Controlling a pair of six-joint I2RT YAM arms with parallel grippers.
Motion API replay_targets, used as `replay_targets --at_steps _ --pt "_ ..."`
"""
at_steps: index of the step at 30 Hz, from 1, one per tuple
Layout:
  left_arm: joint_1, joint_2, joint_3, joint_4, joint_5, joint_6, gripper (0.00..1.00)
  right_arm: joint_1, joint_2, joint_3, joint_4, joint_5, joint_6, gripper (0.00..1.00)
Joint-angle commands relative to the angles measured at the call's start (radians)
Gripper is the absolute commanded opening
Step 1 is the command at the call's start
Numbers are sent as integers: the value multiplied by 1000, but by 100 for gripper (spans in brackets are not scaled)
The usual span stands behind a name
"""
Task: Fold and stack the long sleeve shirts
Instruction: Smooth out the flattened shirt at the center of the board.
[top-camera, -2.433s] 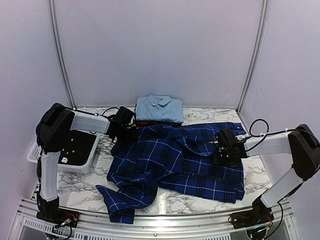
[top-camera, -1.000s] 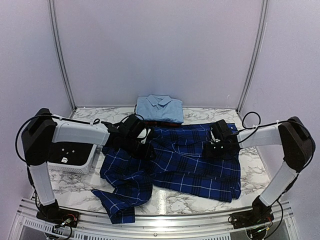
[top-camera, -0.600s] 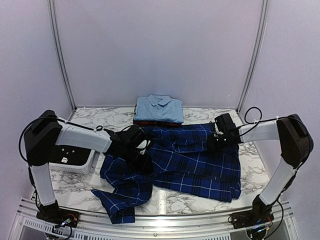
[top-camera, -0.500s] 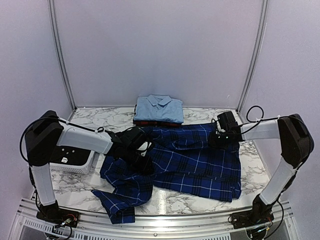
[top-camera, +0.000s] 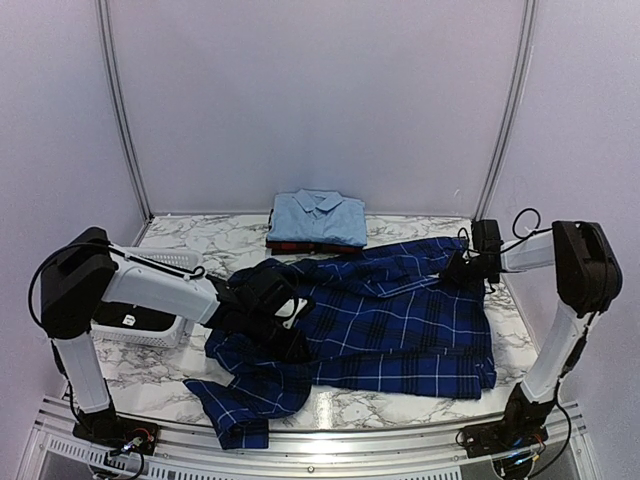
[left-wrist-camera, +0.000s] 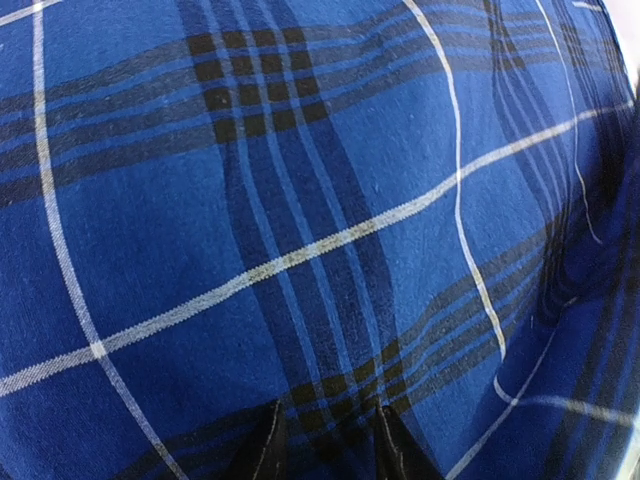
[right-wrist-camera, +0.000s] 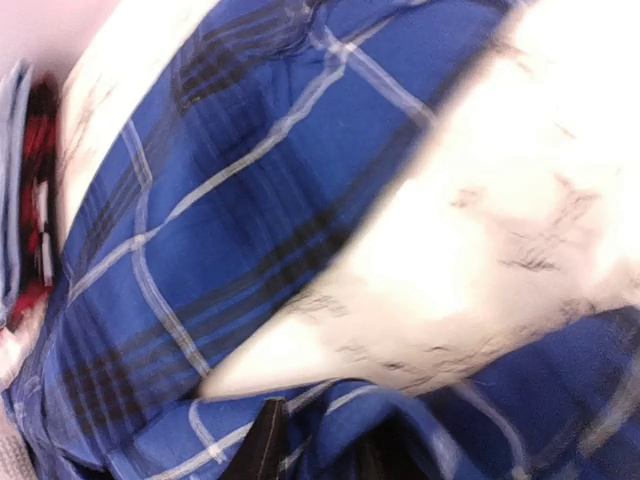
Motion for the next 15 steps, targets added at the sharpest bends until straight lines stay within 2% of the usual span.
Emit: replay_targets --at_steps 1,4,7,9,12,15 --pt "-27 0 -89 -137 35 18 32 -16 -21 17 18 8 -9 36" --pt "-36 -17 -116 -137 50 22 33 46 -99 21 -22 63 -65 54" --pt "-42 -38 -135 -137 63 30 33 174 -170 53 -78 181 -162 62" --pt "-43 -52 -146 -140 70 35 33 260 -195 52 -54 199 -232 68" --pt "-43 -65 -156 -147 68 40 33 362 -158 69 -28 215 -335 77" --pt "-43 -72 -159 -153 74 47 33 412 -68 134 -37 213 -412 82"
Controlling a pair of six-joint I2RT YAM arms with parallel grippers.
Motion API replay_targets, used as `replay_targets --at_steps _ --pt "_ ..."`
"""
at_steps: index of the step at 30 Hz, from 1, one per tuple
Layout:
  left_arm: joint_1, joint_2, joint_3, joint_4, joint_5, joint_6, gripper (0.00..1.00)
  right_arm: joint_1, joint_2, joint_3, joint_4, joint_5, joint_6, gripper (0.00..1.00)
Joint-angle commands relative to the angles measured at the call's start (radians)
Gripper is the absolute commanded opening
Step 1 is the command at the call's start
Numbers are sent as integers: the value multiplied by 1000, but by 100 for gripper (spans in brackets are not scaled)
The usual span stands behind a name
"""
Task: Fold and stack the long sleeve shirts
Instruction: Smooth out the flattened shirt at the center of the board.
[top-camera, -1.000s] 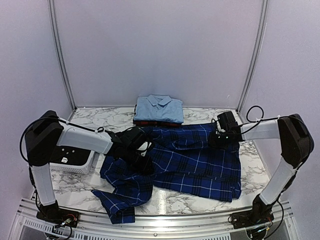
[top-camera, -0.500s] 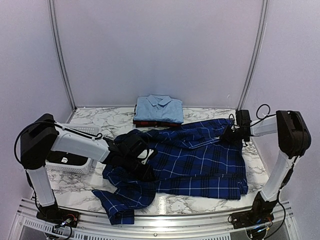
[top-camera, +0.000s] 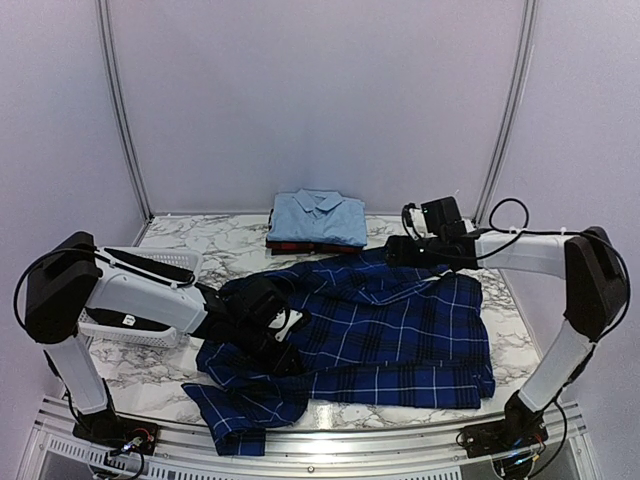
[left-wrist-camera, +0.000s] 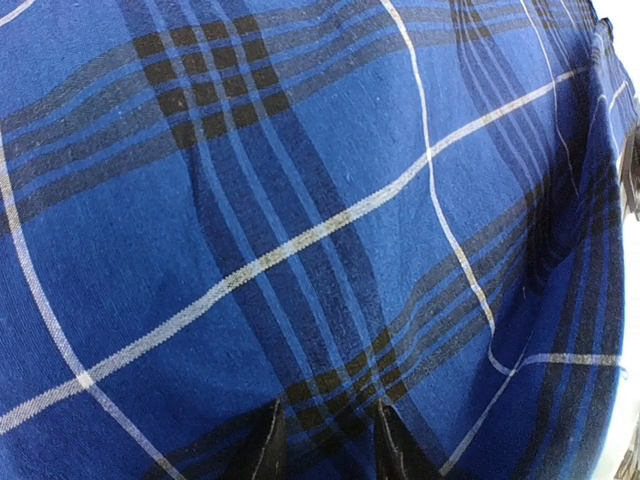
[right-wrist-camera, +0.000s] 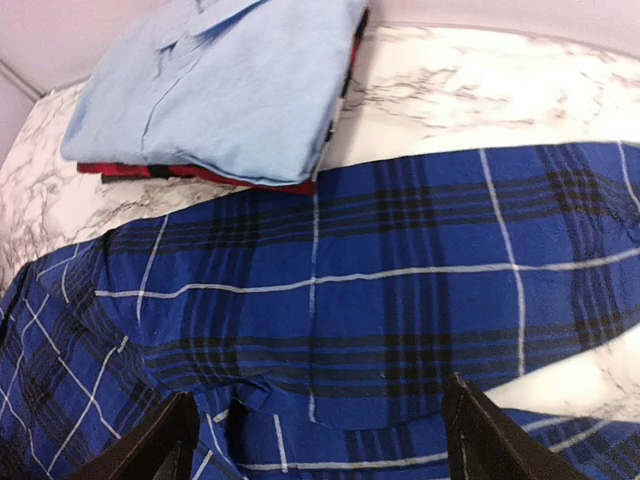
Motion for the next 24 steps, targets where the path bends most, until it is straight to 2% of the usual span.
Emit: replay_targets --at_steps 1,6,10,15,18,21,24 --pt "-10 12 -49 -163 12 18 33 69 123 86 1 51 -194 83" --pt "-10 4 -48 -174 -4 20 33 124 259 188 -27 83 -262 82" --pt "-11 5 -49 -175 -14 17 33 136 304 215 -27 66 -258 73" --pt "-10 9 -49 -177 -16 17 33 136 333 227 -40 12 -228 54" --pt "-9 12 -46 -176 -17 17 33 136 336 219 -31 1 -217 35" --pt "-9 16 -43 -178 -16 18 33 136 338 236 -39 5 -215 12" --pt "-9 13 -43 -180 -17 19 33 136 330 268 -60 40 -211 0"
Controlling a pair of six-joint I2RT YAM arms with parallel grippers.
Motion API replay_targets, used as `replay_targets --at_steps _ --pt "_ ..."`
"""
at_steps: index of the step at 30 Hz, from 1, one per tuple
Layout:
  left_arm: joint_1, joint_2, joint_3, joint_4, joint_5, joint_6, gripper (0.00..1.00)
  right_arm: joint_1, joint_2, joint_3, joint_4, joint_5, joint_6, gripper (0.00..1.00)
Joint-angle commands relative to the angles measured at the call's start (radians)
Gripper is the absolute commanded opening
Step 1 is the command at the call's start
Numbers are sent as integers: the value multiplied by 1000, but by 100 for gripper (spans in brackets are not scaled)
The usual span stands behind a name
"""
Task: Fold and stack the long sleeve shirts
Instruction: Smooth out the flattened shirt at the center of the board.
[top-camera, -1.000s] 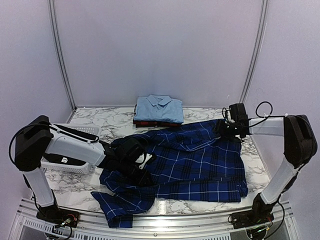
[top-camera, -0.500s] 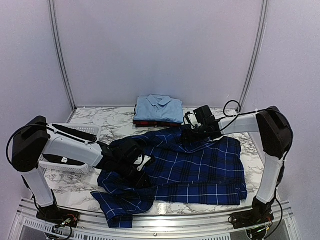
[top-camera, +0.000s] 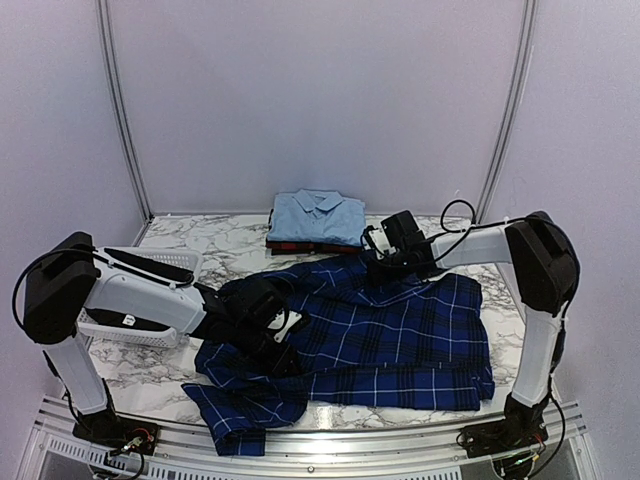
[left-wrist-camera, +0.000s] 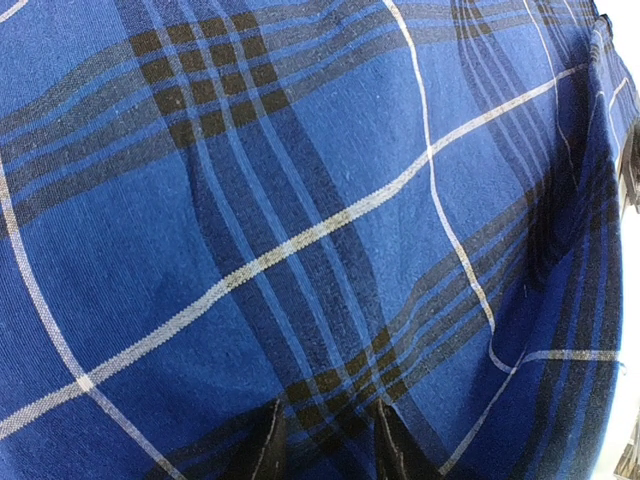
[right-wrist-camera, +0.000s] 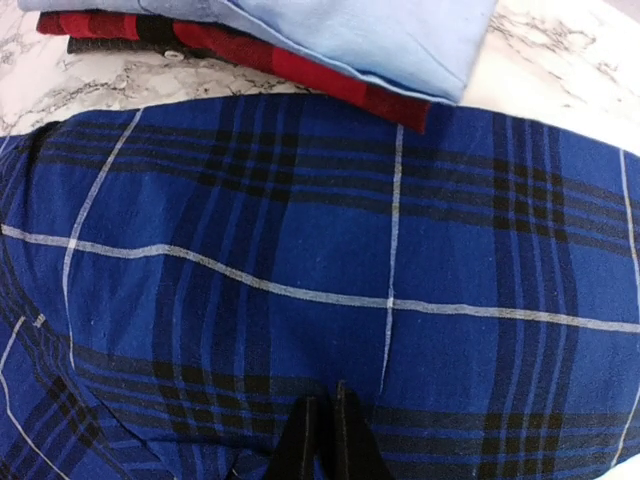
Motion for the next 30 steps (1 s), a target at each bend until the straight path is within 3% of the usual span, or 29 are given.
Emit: replay_targets --at_steps 1,10,20,22,25,28,30 --pt "-8 23 -37 -162 -23 10 33 6 -2 85 -30 36 7 0" --pt "-8 13 -27 -171 -41 14 33 -1 22 283 -53 202 -14 0" --pt "-8 31 50 -177 -42 25 33 -37 233 517 25 248 -102 0" --pt "-8 26 58 -179 -48 25 34 -45 268 563 -2 238 -110 14" --pt "-8 2 63 -179 -78 9 37 -45 265 613 -69 244 -115 43" --pt "-8 -46 69 -178 -116 -22 51 -37 186 583 -116 245 -96 66" --pt "-8 -86 72 -175 -135 -39 55 -28 109 538 -151 251 -77 73"
